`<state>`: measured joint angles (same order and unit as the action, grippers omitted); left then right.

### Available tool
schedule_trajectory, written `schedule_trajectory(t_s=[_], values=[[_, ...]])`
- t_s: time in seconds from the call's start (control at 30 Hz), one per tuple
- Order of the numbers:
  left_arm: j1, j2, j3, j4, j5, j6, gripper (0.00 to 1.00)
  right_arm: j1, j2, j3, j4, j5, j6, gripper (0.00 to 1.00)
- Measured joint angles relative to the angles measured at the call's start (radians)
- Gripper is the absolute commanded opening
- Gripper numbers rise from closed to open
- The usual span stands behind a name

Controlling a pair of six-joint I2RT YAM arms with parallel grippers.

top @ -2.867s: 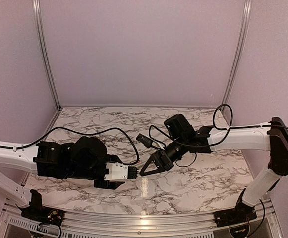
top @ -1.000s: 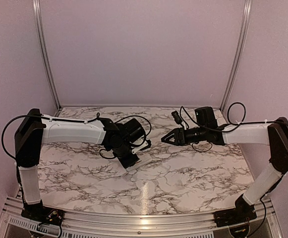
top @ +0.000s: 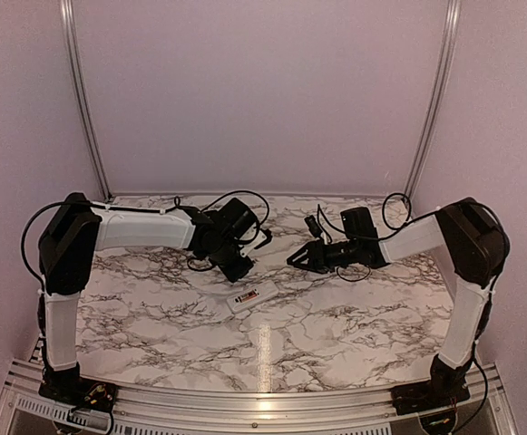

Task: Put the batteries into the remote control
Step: Move the remote control without the battery cover to the center of the board.

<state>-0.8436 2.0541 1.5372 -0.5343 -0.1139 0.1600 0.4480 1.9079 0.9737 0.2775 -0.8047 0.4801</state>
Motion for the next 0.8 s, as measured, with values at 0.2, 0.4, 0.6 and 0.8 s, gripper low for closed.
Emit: schedule_trajectory(t_s=[0.2, 0.4, 0.6, 0.8], values=[[-0.001, 0.074, 0.000, 0.060, 0.018, 0.031, 0.14, 0.000, 0.007, 0.000, 0.008, -0.004, 0.010, 0.42], [-0.003, 0.102, -0.010, 0.074, 0.081, 0.060, 0.13, -0.002, -0.006, -0.023, 0.014, -0.008, 0.010, 0.42], [-0.016, 0.088, -0.048, 0.119, 0.136, 0.101, 0.12, -0.008, -0.048, -0.075, 0.013, -0.013, 0.006, 0.42], [-0.035, 0.071, -0.082, 0.144, 0.192, 0.120, 0.12, -0.008, -0.091, -0.137, 0.008, -0.014, -0.003, 0.42]])
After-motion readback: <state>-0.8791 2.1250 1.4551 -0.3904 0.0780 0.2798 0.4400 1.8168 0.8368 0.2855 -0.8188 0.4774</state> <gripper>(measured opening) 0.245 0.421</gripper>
